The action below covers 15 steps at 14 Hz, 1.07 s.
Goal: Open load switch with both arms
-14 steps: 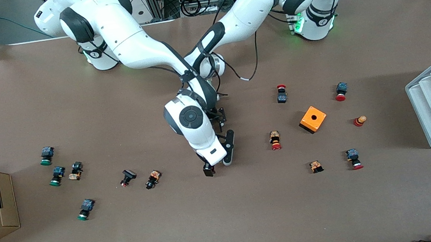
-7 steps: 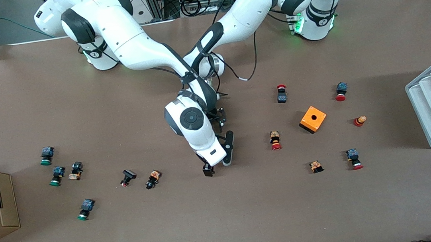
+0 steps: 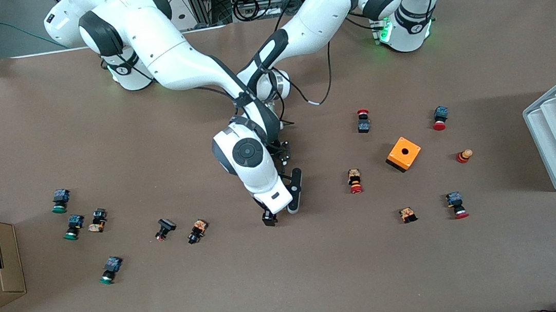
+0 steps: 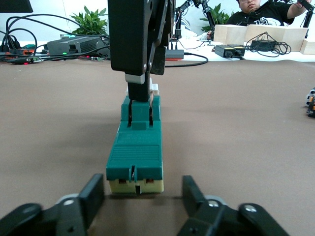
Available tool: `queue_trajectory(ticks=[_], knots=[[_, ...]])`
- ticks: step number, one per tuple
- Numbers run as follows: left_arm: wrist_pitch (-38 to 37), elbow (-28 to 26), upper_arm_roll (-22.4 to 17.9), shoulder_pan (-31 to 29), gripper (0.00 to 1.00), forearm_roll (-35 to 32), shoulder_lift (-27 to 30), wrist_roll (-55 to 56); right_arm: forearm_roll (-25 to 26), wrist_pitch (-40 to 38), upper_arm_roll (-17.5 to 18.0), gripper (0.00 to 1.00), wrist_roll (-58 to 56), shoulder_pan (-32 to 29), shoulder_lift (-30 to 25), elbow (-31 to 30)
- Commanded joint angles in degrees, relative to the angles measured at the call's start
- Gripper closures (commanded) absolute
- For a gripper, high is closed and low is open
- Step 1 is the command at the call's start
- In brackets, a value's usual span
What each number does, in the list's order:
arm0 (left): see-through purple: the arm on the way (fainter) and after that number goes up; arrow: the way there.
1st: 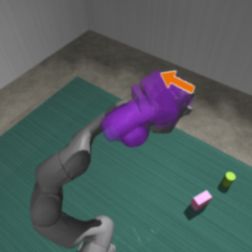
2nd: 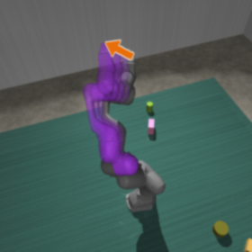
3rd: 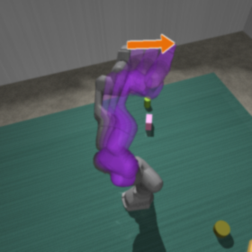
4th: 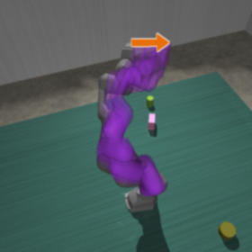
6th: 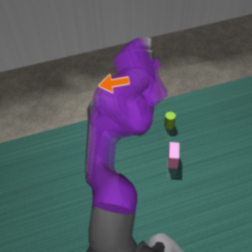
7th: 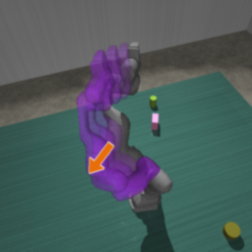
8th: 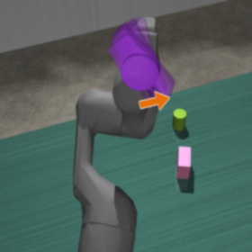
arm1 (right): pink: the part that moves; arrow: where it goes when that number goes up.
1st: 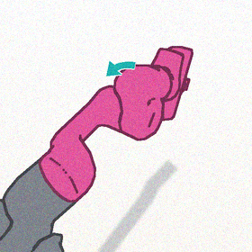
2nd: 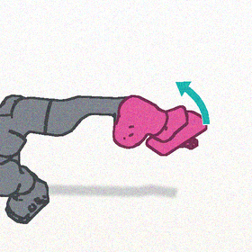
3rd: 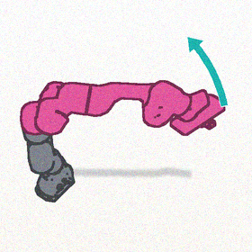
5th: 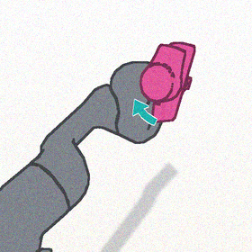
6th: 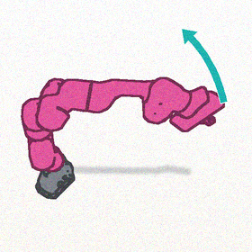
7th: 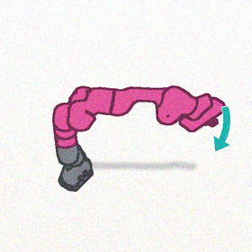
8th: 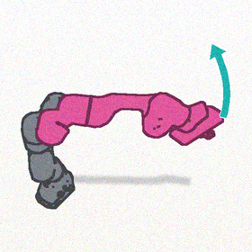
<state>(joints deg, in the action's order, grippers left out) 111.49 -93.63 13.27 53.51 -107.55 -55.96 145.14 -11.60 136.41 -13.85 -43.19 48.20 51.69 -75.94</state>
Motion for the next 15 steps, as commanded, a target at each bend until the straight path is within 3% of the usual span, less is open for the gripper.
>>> queue_trajectory(ticks=[1,15], knots=[[0.3,0.8,-0.6,-0.1,0.39,-0.5,-2.1,1.1,-1.9,0.5,-0.9,0.19,-1.3,0.8,1.2,0.7],[0.2,0.6,-0.7,-0.1,0.39,-0.5,-2.1,1.5,-1.8,3.0,-0.9,0.32,-0.7,2.0,1.1,-0.3]])
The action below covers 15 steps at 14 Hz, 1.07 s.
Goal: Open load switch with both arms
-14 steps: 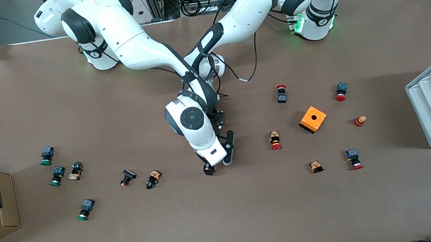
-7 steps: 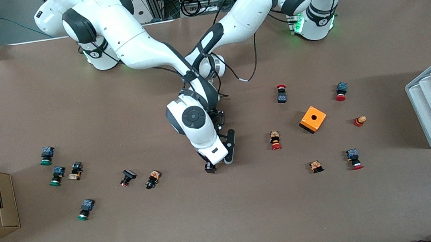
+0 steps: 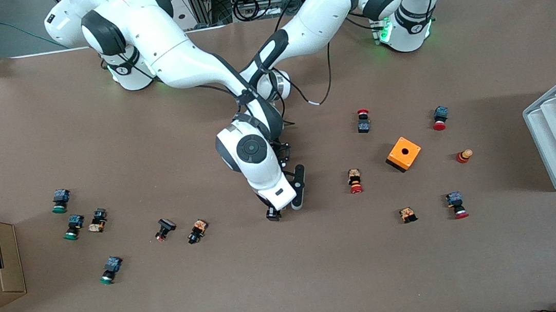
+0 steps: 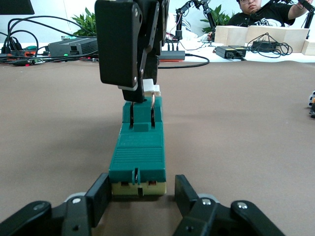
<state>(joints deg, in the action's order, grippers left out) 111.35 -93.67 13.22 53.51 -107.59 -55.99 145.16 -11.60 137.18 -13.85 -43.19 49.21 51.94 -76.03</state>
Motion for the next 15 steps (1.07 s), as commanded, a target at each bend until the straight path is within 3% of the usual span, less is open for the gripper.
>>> queue_trajectory(ticks=[1,9,15], knots=[[0.4,0.7,-0.6,-0.1,0.39,-0.4,-2.0,1.4,-1.8,2.2,-0.9,0.33,-0.8,1.0,0.9,-0.2],[0.4,0.8,-0.6,-0.1,0.42,-0.4,-1.8,1.5,-1.3,2.0,-0.9,0.36,-1.4,1.0,0.4,-0.9],[0.4,0.9,-0.6,-0.1,0.42,-0.4,-1.8,1.5,2.2,1.3,-0.9,0.36,-1.5,1.0,-0.5,-0.9]])
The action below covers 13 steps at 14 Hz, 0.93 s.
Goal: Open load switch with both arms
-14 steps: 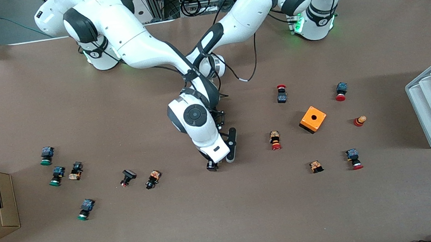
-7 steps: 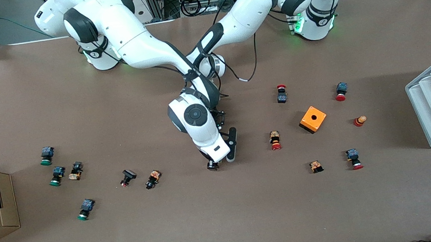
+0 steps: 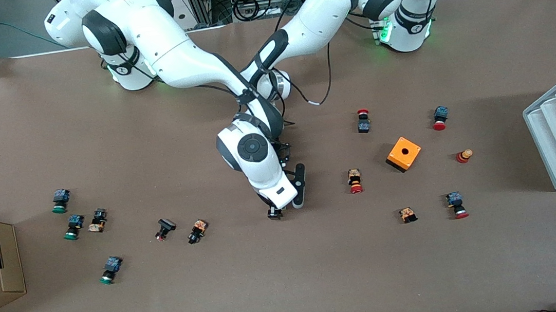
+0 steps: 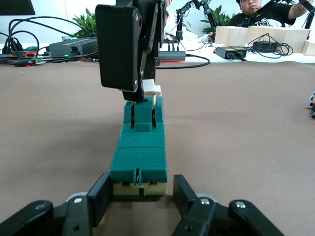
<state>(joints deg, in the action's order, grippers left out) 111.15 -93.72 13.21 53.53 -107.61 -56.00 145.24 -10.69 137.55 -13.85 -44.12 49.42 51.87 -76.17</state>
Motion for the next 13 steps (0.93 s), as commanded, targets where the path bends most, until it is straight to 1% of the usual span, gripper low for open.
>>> queue_trajectory(ticks=[1,5,13], knots=[[0.6,0.9,-0.6,-0.1,0.42,-0.4,-1.8,1.5,1.9,1.1,-0.9,0.36,-0.5,0.8,-0.4,-0.7],[0.6,0.9,-0.6,-0.1,0.42,-0.4,-1.7,1.4,2.8,1.0,-0.9,0.36,-0.6,0.8,-0.4,-0.7],[0.6,1.0,-0.6,-0.1,0.42,-0.4,-1.7,1.4,2.8,0.8,-0.8,0.4,-0.4,0.8,-0.4,-0.8]])
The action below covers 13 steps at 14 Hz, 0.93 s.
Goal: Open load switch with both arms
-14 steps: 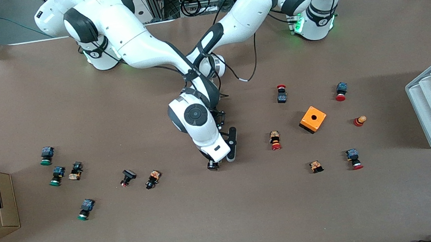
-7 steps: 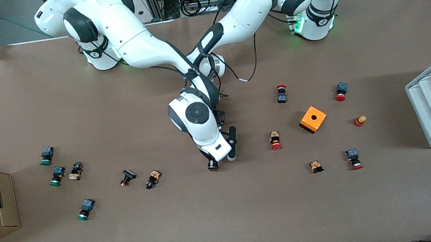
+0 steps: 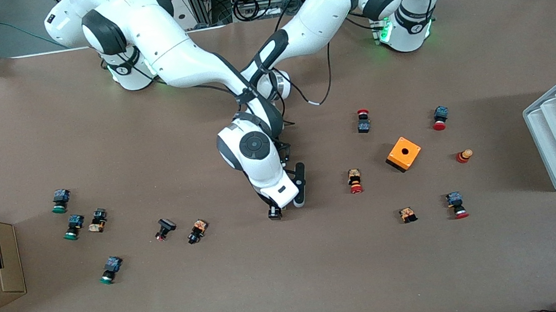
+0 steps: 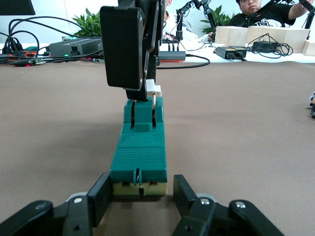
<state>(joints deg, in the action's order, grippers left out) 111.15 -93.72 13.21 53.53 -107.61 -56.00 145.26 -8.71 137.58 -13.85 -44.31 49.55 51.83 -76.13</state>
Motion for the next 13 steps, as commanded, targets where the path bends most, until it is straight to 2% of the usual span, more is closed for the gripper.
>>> queue_trajectory(ticks=[1,2,13], knots=[[0.6,1.0,-0.6,-0.1,0.42,-0.4,-1.7,1.3,0.8,0.8,-0.8,0.42,-0.3,0.8,-0.3,-1.1],[0.6,0.9,-0.6,-0.1,0.42,-0.4,-1.7,1.3,0.8,0.8,-0.8,0.46,-0.3,0.8,-0.3,-1.2],[0.6,0.9,-0.6,-0.1,0.42,-0.4,-1.7,1.4,0.8,0.7,-0.8,0.47,-0.3,0.7,-1.1,-2.1]])
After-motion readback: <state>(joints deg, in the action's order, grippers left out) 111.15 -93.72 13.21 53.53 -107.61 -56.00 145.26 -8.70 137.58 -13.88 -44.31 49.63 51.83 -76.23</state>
